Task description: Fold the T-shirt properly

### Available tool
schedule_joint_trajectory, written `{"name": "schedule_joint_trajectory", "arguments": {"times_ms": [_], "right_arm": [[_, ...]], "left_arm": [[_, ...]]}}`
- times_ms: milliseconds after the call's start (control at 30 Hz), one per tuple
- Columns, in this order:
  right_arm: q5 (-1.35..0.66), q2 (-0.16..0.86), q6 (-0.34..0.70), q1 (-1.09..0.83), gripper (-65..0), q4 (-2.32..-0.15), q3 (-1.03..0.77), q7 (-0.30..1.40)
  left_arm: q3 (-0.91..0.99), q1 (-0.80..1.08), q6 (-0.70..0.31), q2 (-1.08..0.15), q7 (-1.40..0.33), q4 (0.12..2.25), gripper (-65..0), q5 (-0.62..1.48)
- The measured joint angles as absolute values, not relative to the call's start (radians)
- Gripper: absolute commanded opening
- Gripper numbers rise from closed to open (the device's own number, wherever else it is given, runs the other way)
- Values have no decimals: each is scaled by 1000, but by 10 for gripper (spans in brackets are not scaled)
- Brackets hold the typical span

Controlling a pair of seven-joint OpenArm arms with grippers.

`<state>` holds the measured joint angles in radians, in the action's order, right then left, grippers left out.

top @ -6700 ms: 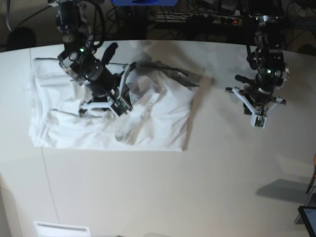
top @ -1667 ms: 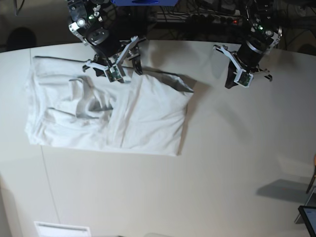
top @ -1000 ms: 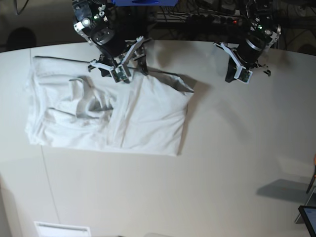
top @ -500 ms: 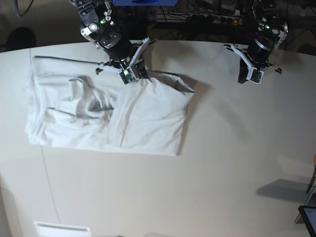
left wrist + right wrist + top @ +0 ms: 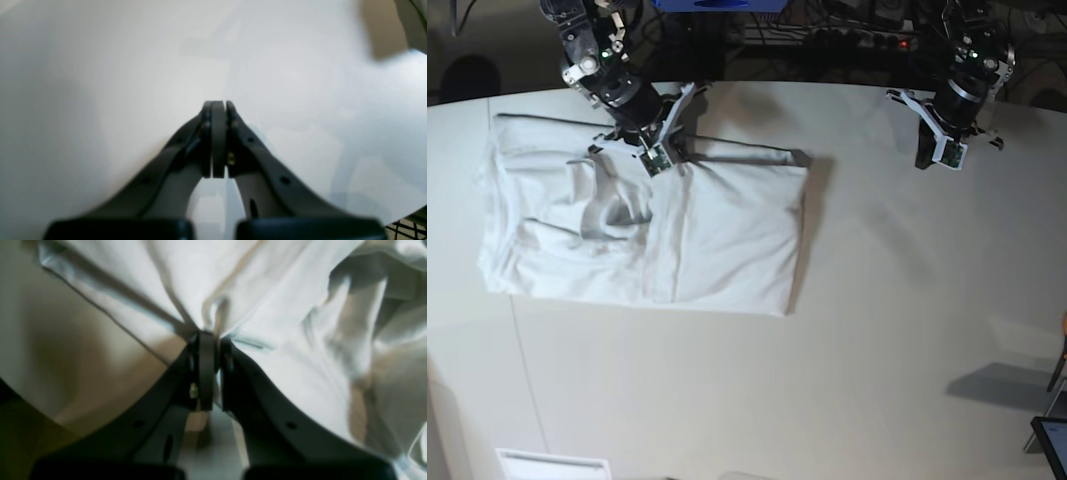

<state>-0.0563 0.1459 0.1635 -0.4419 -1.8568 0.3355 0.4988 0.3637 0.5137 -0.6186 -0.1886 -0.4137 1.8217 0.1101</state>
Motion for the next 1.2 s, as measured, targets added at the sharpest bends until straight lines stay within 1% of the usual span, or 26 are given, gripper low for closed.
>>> {"name": "schedule_joint_trajectory", "arguments": {"times_ms": [367,533,767,867,933,1100,1200], "right_arm": [[-55,149,163,-432,-627,-1856,333,504],[62,145,163,-432,-625,-1856,334,535],[67,142,163,-429,-618,-1859,333,572],[70,142,163,-433,-618,-1891,334,597],[72,142,162,-447,-595,-1934,334,593],[75,142,163,-468,-473,-1973,334,597],[76,126,155,-472,-443,-1973,329,596]], "left_arm": [[357,513,-619,-189,-414,1822,-650,110],[357,513,-618,-188,-414,1822,-650,110],[360,501,-619,-188,-418,1821,-650,110],[360,479,-618,-189,-416,1821,-650,110],[360,477,-618,-188,-417,1821,-650,112],[343,414,-621,-183,-421,1822,-650,114],[298,391,-611,-186,-417,1844,-650,118]]}}
